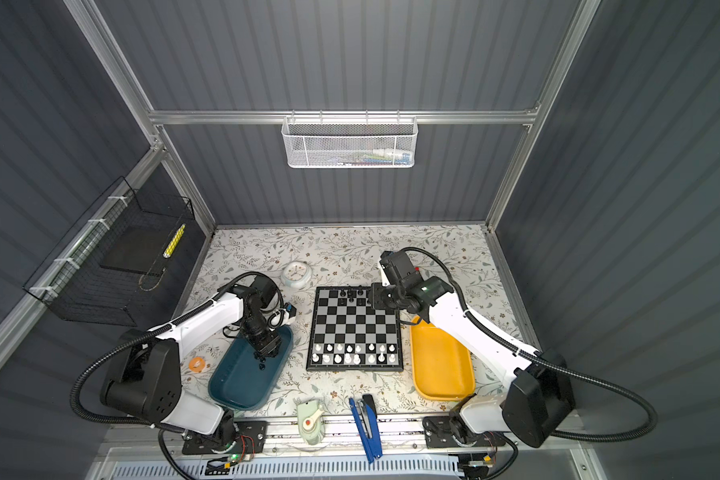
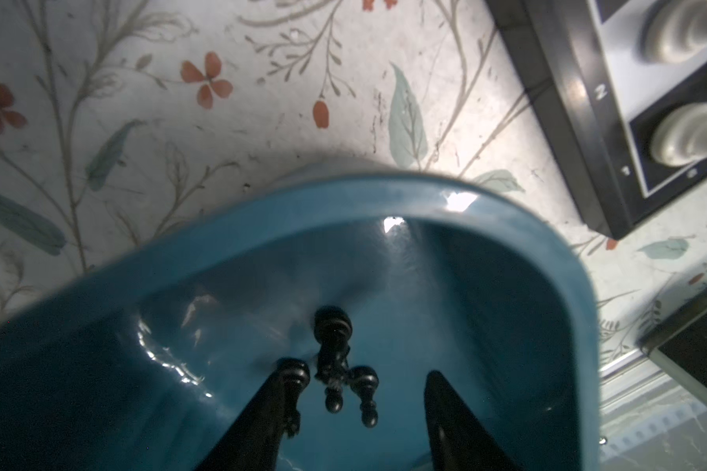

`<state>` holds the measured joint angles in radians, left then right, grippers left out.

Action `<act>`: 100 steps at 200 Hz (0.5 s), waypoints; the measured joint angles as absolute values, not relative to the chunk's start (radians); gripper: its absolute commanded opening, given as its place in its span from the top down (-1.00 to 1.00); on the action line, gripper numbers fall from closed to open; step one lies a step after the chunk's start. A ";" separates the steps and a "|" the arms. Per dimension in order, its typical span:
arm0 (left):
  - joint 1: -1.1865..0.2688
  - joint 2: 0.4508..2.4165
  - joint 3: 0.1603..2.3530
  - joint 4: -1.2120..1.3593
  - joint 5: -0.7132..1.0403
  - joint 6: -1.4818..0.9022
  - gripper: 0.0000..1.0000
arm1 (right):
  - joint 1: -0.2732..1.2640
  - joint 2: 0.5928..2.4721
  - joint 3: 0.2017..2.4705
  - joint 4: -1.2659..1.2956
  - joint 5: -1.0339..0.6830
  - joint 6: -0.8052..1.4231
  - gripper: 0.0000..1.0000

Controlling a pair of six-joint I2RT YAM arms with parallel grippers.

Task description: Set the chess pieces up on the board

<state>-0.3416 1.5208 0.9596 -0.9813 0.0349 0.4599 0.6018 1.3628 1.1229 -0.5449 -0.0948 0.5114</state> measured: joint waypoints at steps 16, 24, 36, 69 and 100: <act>-0.342 1.527 0.958 -0.976 0.028 0.458 -0.08 | 0.602 1.363 1.116 -0.545 -0.095 0.512 0.39; -0.342 1.531 0.957 -0.971 0.025 0.456 -0.08 | 0.601 1.363 1.114 -0.545 -0.095 0.511 0.39; -0.342 1.537 0.954 -0.966 0.024 0.453 -0.05 | 0.601 1.363 1.111 -0.543 -0.095 0.512 0.39; -0.342 1.554 0.950 -0.958 0.018 0.446 0.01 | 0.597 1.363 1.105 -0.539 -0.098 0.511 0.39; -0.342 1.560 0.945 -0.952 0.017 0.439 0.07 | 0.596 1.363 1.105 -0.538 -0.099 0.511 0.39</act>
